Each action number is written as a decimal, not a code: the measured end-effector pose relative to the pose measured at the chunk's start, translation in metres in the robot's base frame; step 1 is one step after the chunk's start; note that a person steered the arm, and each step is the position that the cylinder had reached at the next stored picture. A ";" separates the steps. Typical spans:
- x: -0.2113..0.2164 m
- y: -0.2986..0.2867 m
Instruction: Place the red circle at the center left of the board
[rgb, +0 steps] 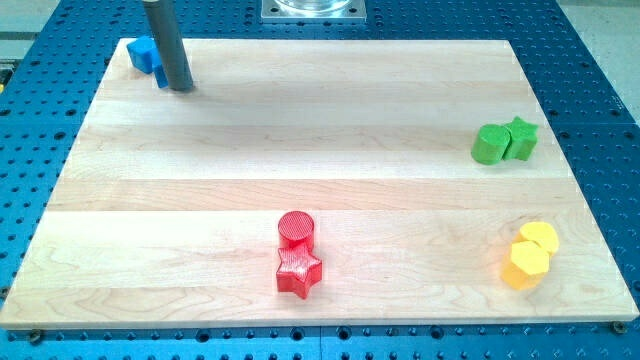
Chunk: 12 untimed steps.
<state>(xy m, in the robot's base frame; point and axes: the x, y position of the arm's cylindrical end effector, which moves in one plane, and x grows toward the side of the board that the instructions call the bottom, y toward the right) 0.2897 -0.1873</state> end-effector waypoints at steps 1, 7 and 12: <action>0.005 0.011; 0.245 0.140; 0.256 0.055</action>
<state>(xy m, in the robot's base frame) 0.5462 -0.1319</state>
